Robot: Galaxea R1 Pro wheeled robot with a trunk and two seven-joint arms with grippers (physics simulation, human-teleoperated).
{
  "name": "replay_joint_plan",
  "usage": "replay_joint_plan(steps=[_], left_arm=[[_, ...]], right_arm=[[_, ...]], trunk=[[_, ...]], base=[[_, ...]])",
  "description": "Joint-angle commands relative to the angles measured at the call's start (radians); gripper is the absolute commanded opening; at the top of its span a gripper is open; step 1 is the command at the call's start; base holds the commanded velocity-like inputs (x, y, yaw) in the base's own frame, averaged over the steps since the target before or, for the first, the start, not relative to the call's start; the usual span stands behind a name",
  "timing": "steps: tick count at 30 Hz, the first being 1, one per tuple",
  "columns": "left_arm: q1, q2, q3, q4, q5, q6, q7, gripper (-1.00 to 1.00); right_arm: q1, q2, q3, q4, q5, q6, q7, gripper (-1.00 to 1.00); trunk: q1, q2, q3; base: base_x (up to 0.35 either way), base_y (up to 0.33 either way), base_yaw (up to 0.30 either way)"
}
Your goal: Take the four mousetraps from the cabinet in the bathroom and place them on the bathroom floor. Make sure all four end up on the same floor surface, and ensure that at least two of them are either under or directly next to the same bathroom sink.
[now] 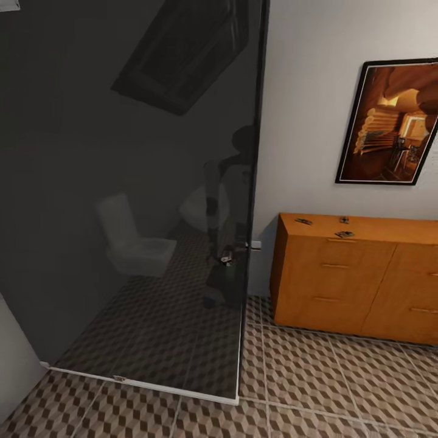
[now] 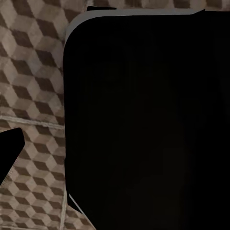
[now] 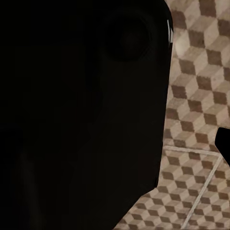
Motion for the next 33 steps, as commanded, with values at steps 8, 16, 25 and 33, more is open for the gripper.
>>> replay_joint_plan(steps=[8,16,25,33], left_arm=[[0.0,0.0,0.001,0.0,0.004,-0.003,0.0,1.0],[0.0,0.0,0.001,0.0,0.004,-0.003,0.0,1.0],[0.0,-0.001,0.001,0.0,0.004,-0.003,0.0,1.0],[0.0,-0.001,0.001,0.0,0.004,-0.003,0.0,1.0]], right_arm=[[0.0,0.0,0.0,0.0,-0.002,0.0,0.0,1.0],[0.0,0.0,0.0,0.0,-0.002,0.0,0.0,1.0],[0.0,0.0,0.001,0.0,0.0,0.0,0.0,1.0],[0.0,0.0,0.001,0.0,0.001,0.0,0.0,1.0]], trunk=[[0.0,0.0,-0.001],[0.0,0.0,-0.001],[0.0,0.0,-0.001],[0.0,0.0,-0.001]], base=[[0.0,0.0,-0.234],[0.0,0.0,-0.24],[0.0,0.0,-0.242],[0.0,0.0,-0.242]])
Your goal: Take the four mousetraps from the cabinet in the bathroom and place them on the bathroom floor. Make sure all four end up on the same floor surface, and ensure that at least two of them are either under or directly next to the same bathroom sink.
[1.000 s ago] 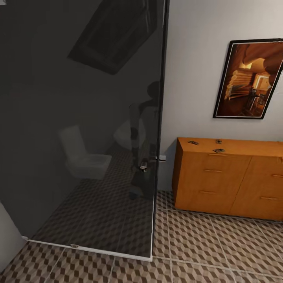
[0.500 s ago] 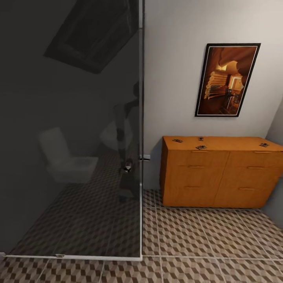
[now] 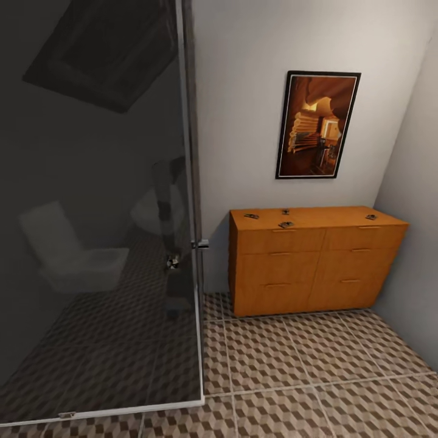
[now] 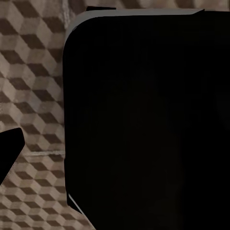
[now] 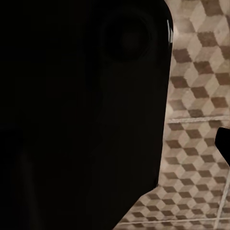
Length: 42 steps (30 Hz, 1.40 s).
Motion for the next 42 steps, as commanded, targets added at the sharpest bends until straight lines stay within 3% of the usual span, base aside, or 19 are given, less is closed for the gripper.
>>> replay_joint_plan(steps=[1,42], left_arm=[[0.0,0.0,0.001,0.0,0.004,-0.003,0.0,1.0],[0.0,0.0,0.001,0.0,0.003,-0.005,0.0,1.0]], right_arm=[[0.0,0.0,0.0,0.0,0.001,0.0,0.0,1.0],[0.0,0.0,0.0,0.0,-0.002,0.0,0.0,1.0]], trunk=[[0.0,0.0,-0.001],[0.0,0.0,-0.001]], base=[[0.0,0.0,-0.242],[0.0,0.0,-0.242]])
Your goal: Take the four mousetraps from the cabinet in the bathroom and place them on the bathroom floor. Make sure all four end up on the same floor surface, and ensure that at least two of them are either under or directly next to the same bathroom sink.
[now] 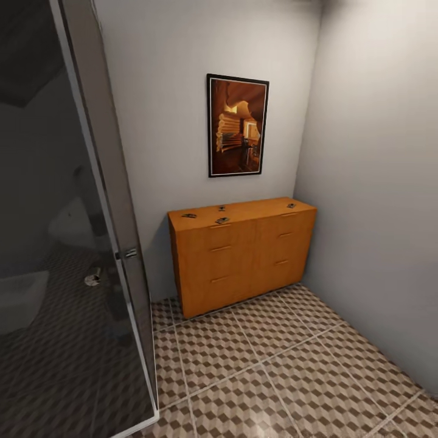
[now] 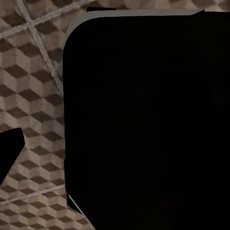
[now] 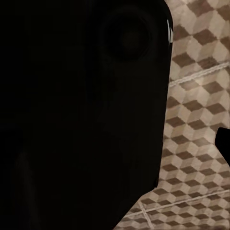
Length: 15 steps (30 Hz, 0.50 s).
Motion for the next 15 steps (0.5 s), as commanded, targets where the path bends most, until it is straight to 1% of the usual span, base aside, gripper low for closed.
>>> replay_joint_plan(steps=[1,4,6,10,15], left_arm=[[0.0,0.0,0.001,0.0,0.004,-0.003,0.0,1.0],[0.0,0.0,0.001,0.0,0.004,-0.004,0.0,1.0],[0.0,0.0,0.001,0.0,0.004,-0.004,0.0,1.0],[0.0,0.0,0.001,0.0,0.003,-0.004,0.0,1.0],[0.0,0.0,0.001,0.0,0.004,-0.004,0.0,1.0]], right_arm=[[0.0,0.0,0.0,0.0,0.0,0.0,0.0,1.0],[0.0,0.0,0.0,0.0,0.0,0.0,0.0,1.0],[0.0,0.0,0.0,0.0,0.0,0.0,0.0,1.0],[0.0,0.0,-0.001,0.0,-0.001,0.0,0.0,1.0],[0.0,0.0,-0.006,0.0,-0.005,0.001,0.0,1.0]], trunk=[[0.0,0.0,-0.001],[0.0,0.0,-0.001],[0.0,0.0,-0.001],[0.0,0.0,-0.001],[0.0,0.0,-0.001]], base=[[0.0,0.0,-0.241],[0.0,0.0,-0.217],[0.0,0.0,-0.138],[0.0,0.0,-0.079],[0.0,0.0,-0.034]])
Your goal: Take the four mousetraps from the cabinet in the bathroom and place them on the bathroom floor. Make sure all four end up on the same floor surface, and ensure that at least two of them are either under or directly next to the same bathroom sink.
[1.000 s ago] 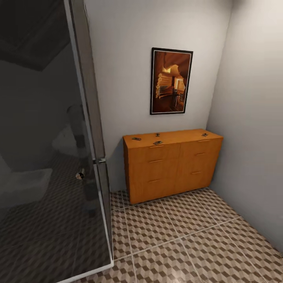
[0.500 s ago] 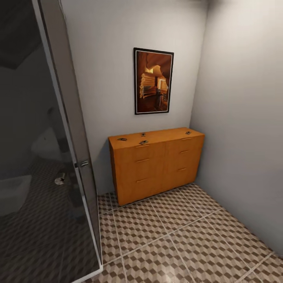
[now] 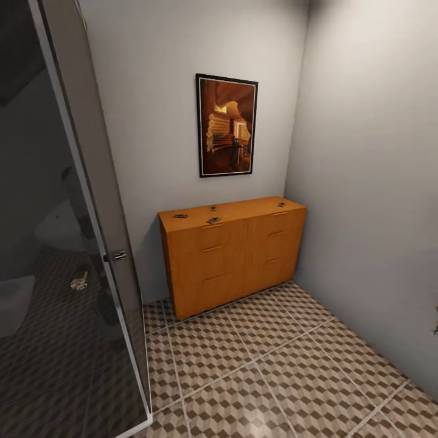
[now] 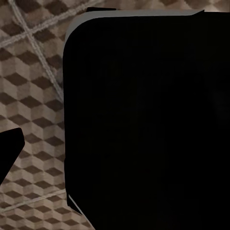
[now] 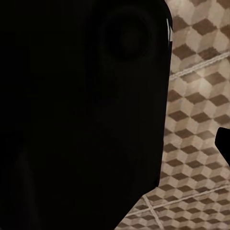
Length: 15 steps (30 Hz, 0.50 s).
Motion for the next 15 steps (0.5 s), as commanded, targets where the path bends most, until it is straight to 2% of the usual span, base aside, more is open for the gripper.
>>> replay_joint_plan(steps=[1,15], left_arm=[[0.0,0.0,0.001,0.0,0.004,-0.003,0.0,1.0],[0.0,0.0,0.002,0.0,0.004,-0.003,0.0,1.0]], right_arm=[[0.0,0.0,-0.001,0.0,-0.001,0.0,0.0,1.0],[0.0,0.0,-0.005,0.0,-0.005,0.001,0.0,1.0]], trunk=[[0.0,0.0,-0.001],[0.0,0.0,-0.001]], base=[[0.0,0.0,-0.016],[0.0,0.0,-0.005]])
